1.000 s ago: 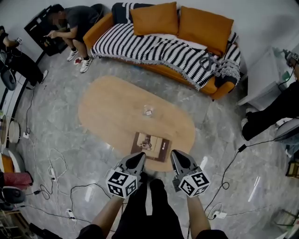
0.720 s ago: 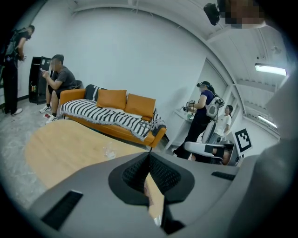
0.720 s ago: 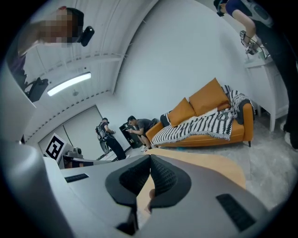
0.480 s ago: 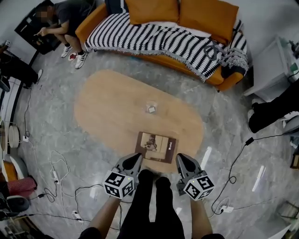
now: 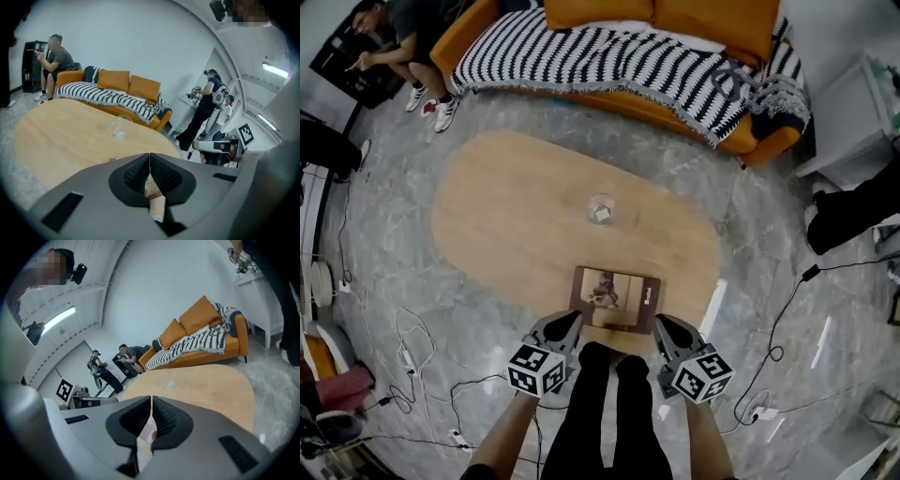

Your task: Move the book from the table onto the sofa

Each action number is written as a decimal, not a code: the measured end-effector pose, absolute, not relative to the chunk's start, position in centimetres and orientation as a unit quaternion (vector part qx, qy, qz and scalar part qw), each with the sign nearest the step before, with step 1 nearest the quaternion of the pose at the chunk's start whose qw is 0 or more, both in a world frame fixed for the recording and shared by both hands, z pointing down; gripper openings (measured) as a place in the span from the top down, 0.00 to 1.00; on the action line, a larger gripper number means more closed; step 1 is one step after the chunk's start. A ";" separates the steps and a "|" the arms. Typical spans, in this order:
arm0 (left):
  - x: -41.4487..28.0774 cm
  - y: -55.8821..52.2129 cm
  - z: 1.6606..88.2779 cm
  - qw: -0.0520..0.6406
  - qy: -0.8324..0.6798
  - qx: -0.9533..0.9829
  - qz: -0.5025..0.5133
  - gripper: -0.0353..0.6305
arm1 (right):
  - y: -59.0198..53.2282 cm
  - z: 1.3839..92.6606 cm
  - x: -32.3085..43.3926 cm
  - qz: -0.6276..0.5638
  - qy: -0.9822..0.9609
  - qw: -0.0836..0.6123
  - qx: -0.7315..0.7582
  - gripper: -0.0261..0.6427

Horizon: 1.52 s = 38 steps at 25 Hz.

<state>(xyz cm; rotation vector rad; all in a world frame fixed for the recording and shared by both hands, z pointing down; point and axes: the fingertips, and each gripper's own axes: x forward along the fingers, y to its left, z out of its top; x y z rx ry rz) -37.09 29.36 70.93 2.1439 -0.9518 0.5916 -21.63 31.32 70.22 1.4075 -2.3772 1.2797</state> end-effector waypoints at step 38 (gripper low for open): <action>-40.7 26.7 91.3 0.545 -0.269 0.752 0.257 0.68 | 31.1 90.4 -20.0 0.588 -0.678 0.078 0.434 0.67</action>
